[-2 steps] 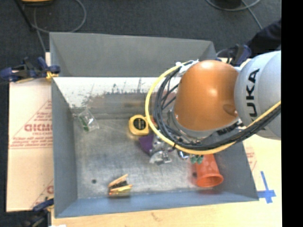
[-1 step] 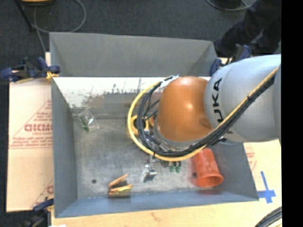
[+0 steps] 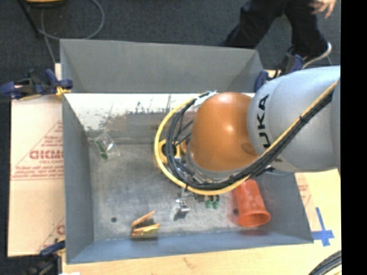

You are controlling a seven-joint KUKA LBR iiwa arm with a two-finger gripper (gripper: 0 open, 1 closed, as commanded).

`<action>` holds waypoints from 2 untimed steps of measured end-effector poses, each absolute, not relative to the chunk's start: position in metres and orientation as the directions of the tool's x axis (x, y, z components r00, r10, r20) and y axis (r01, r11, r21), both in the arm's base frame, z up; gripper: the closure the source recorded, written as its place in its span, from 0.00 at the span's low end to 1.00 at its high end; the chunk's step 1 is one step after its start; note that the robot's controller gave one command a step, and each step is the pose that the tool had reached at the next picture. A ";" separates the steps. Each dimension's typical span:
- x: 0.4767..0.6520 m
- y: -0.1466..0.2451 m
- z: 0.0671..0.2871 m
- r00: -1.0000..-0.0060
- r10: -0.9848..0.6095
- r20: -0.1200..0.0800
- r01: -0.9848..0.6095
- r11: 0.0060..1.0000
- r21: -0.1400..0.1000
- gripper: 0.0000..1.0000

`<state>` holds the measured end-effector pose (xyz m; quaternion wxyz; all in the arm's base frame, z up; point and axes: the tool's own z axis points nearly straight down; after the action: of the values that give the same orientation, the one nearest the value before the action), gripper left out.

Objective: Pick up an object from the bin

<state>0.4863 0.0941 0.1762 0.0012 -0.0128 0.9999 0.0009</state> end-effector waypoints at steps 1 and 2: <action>0.481 0.113 0.125 -0.999 -0.045 -0.010 -0.045 0.999 0.002 0.00; 0.479 0.140 0.078 -0.991 -0.135 0.019 -0.135 0.991 -0.004 1.00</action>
Offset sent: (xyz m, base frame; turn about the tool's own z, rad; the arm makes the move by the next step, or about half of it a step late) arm -0.0070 0.0476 -0.1062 -0.1104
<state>0.4793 0.1402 0.0783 -0.0093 -0.0675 0.9977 -0.0024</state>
